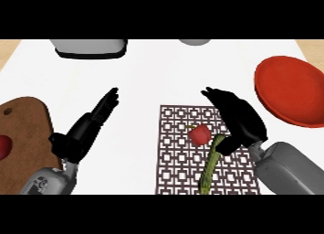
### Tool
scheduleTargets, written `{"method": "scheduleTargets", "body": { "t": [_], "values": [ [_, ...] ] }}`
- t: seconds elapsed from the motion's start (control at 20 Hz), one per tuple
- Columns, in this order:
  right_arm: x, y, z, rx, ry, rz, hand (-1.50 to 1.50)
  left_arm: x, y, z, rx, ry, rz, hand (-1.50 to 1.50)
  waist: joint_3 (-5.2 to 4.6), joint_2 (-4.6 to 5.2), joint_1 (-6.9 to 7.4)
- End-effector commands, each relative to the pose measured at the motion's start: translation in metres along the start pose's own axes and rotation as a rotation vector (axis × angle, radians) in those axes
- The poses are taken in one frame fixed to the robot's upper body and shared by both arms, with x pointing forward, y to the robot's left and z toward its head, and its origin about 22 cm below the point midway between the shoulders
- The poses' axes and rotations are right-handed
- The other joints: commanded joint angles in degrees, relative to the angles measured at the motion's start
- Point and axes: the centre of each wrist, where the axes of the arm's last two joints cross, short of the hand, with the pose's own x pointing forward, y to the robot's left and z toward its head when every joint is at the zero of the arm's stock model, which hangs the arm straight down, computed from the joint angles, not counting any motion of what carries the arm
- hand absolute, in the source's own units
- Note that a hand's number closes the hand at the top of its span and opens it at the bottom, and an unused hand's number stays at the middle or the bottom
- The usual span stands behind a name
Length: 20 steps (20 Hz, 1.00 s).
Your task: Pick the bell pepper from the placemat and place it in the bowl
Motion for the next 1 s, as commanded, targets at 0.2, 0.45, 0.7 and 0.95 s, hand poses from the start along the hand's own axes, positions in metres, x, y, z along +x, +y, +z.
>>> {"method": "scheduleTargets", "body": {
  "t": [0.2,0.45,0.7,0.95],
  "values": [
    [0.072,-0.024,-0.001,0.376,0.186,0.176,-1.5,0.005,0.006,-0.001,0.011,0.001,0.004,0.0,0.21,0.05,-0.43],
    [0.125,-0.028,-0.01,0.449,0.248,0.181,-1.5,-0.014,0.0,0.01,0.019,-0.011,-0.016,0.0,0.32,0.44,0.0],
    [0.126,-0.013,-0.012,0.451,0.283,0.181,-1.5,0.012,0.011,0.001,-0.005,-0.011,-0.003,0.0,0.38,0.5,-0.08],
    [0.131,-0.011,-0.004,0.415,0.262,0.203,-1.5,-0.005,0.003,-0.001,0.011,-0.008,0.01,0.0,0.38,0.52,-0.41]
  ]
}}
